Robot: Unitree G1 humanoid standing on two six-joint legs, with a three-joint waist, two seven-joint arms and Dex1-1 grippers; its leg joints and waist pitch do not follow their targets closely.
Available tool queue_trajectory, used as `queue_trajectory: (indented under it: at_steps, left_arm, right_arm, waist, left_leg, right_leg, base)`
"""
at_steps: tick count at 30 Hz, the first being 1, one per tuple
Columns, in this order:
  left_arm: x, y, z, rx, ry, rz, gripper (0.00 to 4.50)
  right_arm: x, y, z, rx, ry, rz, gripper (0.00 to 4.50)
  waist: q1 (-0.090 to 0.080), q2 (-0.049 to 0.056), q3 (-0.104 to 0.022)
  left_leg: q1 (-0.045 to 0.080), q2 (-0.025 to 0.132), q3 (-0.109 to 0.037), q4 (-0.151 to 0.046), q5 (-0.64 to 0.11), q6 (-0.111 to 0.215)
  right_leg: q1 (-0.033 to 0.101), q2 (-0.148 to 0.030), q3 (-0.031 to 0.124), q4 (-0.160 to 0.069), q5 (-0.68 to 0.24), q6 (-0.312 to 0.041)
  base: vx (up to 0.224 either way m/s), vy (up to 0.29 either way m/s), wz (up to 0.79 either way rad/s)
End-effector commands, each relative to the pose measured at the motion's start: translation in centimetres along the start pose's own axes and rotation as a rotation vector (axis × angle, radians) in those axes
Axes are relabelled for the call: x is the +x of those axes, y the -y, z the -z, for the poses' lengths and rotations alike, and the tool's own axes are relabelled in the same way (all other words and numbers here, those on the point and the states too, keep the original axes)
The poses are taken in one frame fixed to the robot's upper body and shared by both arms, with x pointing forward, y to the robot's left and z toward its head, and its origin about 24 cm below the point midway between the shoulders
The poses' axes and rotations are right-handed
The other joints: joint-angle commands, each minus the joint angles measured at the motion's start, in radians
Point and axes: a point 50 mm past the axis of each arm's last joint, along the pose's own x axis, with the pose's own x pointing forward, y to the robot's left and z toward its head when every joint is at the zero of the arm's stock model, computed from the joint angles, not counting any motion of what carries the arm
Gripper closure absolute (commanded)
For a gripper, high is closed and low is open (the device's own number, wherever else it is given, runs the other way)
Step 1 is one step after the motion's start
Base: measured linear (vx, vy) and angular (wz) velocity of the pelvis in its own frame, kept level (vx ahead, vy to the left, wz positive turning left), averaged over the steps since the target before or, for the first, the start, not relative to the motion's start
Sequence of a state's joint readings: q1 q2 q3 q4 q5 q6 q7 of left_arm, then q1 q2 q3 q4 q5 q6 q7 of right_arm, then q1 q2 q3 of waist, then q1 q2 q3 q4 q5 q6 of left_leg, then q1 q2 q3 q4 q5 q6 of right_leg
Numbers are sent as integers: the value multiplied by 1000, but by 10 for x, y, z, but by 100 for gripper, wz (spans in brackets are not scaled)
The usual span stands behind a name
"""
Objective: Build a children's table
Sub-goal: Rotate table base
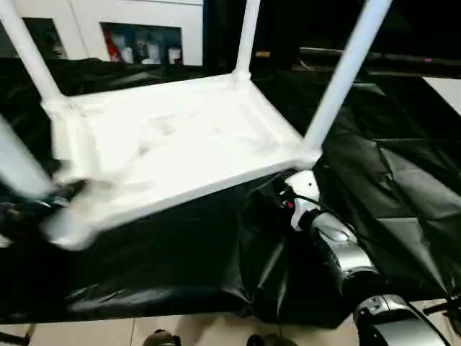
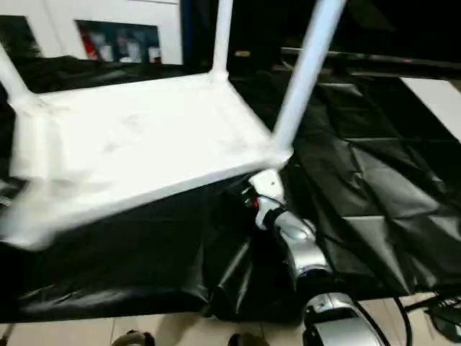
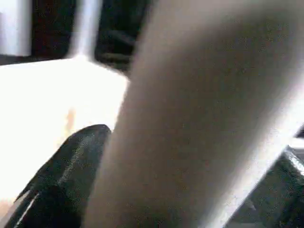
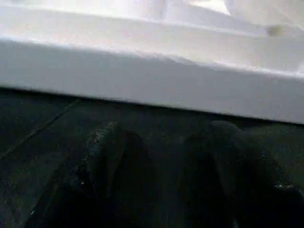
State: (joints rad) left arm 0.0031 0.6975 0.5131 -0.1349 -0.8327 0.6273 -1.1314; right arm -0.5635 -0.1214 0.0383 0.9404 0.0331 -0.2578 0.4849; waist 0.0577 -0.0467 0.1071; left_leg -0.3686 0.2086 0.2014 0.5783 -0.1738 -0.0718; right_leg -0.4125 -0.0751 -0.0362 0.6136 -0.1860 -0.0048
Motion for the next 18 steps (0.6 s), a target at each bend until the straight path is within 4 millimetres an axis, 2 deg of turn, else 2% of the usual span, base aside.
queue_trajectory:
  at_steps: [1, 2, 3, 4, 7, 8, 10, 11, 12, 13, 14, 15, 17, 18]
  left_arm:
    - [16, 20, 0, -44, -14, 166, 5]
    - [26, 30, 2, -70, -21, 239, 5]
    - [26, 30, 2, -70, -21, 239, 5]
    - [35, 38, 3, -76, -36, 298, 5]
    - [58, 56, 4, -88, -46, 415, 5]
    - [65, 58, 5, -89, -41, 440, 5]
    - [86, 65, 5, -120, -20, 528, 5]
    - [86, 65, 5, -120, -20, 529, 5]
    - [98, 68, 8, -126, -24, 548, 5]
    - [100, 68, 9, -128, -27, 551, 5]
    - [102, 69, 10, -129, -30, 554, 5]
    - [115, 74, 13, -143, -30, 586, 5]
    - [119, 76, 15, -146, -31, 596, 5]
    - [128, 81, 17, -159, -31, 628, 5]
  right_arm:
    - [0, 4, 2, -8, -31, 15, 131]
    - [2, 3, 0, -12, -29, 10, 131]
    - [2, 3, 0, -12, -29, 10, 131]
    - [4, 2, -2, -14, -26, 4, 131]
    - [9, -2, -6, -19, -19, -16, 131]
    - [11, -4, -7, -22, -16, -26, 131]
    - [18, -13, -13, -28, -4, -62, 131]
    - [19, -14, -13, -28, -4, -63, 131]
    - [21, -19, -15, -40, -2, -89, 131]
    - [22, -20, -15, -44, -1, -96, 131]
    - [23, -22, -15, -47, 0, -102, 131]
    - [25, -27, -16, -58, 1, -128, 131]
    - [25, -28, -16, -59, 2, -135, 131]
    - [27, -32, -17, -61, 5, -149, 131]
  waist:
    - [-2, 38, -57]
    - [-2, 36, -57]
    - [-3, 33, -57]
    - [-5, 26, -58]
    - [-5, 28, -61]
    - [-10, 17, -62]
    - [-13, 20, -62]
    - [-13, 21, -61]
    - [-20, 15, -62]
    - [-23, 15, -64]
    - [-28, 14, -65]
    - [-30, 11, -69]
    - [-31, 12, -69]
    - [-32, 11, -69]
  left_leg:
    - [25, 23, -3, -78, -314, -34]
    - [23, 22, -3, -78, -308, -34]
    - [21, 22, -4, -78, -303, -33]
    - [20, 22, -3, -77, -300, -31]
    - [18, 20, -3, -73, -261, -25]
    - [15, 18, -2, -72, -243, -22]
    - [16, 17, -2, -70, -240, -25]
    - [15, 15, -3, -70, -241, -30]
    - [9, 15, -6, -71, -240, -32]
    - [10, 14, -5, -69, -234, -32]
    - [6, 13, -6, -67, -214, -27]
    - [8, 13, -5, -63, -187, -17]
    - [7, 13, -3, -61, -171, -6]
    - [10, 14, -2, -60, -171, -2]
  right_leg:
    - [30, -36, 37, -55, -157, -252]
    - [30, -36, 38, -55, -161, -245]
    - [31, -35, 38, -56, -155, -240]
    - [32, -34, 38, -56, -155, -236]
    - [33, -36, 40, -53, -132, -235]
    - [37, -35, 40, -53, -121, -231]
    - [35, -38, 42, -53, -135, -228]
    - [37, -39, 42, -54, -146, -224]
    - [42, -40, 42, -54, -159, -215]
    - [42, -40, 43, -53, -154, -213]
    - [45, -41, 43, -52, -137, -212]
    - [46, -39, 43, -49, -103, -217]
    - [47, -38, 42, -47, -77, -227]
    - [44, -37, 42, -48, -76, -232]
  base:
    - [0, 0, 0]
    - [0, 0, 0]
    - [0, 0, 0]
    - [0, 0, 0]
    - [0, 0, 0]
    - [0, 0, 0]
    - [0, 0, 0]
    - [0, 0, 0]
    - [0, 0, 0]
    - [0, 0, 0]
    - [0, 0, 0]
    - [0, 0, 0]
    - [0, 0, 0]
    - [0, 0, 0]
